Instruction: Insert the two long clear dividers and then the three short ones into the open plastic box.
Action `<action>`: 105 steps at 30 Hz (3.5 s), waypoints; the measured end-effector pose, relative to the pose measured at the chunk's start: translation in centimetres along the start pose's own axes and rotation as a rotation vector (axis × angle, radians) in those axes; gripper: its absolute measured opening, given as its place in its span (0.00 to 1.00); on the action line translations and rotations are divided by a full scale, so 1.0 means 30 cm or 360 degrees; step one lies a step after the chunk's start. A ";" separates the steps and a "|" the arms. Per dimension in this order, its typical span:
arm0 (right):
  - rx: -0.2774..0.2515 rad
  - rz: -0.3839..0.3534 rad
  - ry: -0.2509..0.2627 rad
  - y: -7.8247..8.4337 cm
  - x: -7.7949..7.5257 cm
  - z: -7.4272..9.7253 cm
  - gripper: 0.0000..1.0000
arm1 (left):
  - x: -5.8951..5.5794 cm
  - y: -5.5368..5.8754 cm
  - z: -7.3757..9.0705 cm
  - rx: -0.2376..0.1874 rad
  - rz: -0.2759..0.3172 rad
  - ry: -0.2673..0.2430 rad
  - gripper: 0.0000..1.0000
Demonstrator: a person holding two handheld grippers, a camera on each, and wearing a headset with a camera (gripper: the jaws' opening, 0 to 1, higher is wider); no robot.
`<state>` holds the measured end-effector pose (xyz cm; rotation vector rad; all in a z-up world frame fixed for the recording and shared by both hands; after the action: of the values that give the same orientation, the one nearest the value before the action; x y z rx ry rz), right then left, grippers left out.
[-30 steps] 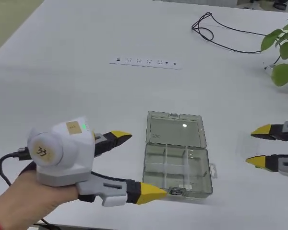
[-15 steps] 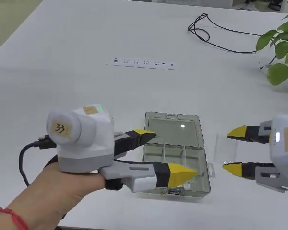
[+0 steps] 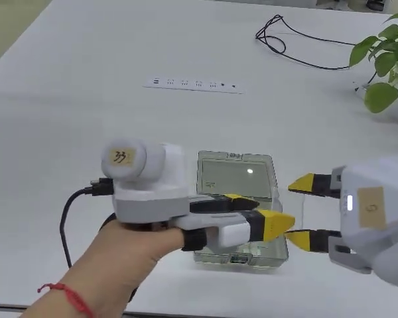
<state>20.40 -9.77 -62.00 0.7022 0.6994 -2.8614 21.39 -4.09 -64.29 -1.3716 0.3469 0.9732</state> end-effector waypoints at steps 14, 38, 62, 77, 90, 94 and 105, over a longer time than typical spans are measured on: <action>0.0021 0.0065 -0.0003 -0.030 0.006 0.006 0.32 | -0.017 0.021 -0.012 0.0026 0.0082 0.0054 0.07; -0.0068 -0.0016 -0.0007 -0.043 -0.027 0.032 0.33 | -0.010 0.021 -0.005 0.0006 0.0022 0.0051 0.00; -0.0444 -0.0208 -0.0865 -0.058 0.003 0.073 0.11 | -0.100 0.062 0.045 0.0133 -0.0937 0.0370 0.00; -0.0437 -0.0165 -0.0954 -0.082 0.039 0.066 0.03 | -0.094 0.076 0.051 0.0134 -0.0980 0.0364 0.00; -0.0438 -0.0154 -0.0939 -0.086 0.044 0.064 0.02 | -0.088 0.085 0.060 0.0120 -0.0964 0.0329 0.00; -0.0442 -0.0165 -0.0923 -0.079 0.031 0.073 0.02 | -0.075 0.092 0.069 0.0121 -0.0955 0.0300 0.03; -0.0412 -0.0197 -0.0859 -0.040 -0.013 0.075 0.02 | -0.016 0.093 0.111 0.0087 -0.0911 0.0185 0.14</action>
<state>19.57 -9.76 -59.56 -0.1520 1.0099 -2.7853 17.97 -1.49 -65.05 -1.3724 0.0541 0.4090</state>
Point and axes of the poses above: the centre of the closed fingertips' face, and the gripper's own axes: z roughly backward along the fingers, x roughly to its left, y roughly out of its underside, the point moved 4 cm from there along z, roughly backward along the fingers, and after that the axes turned 3 degrees about z, right-handed, at the moved point
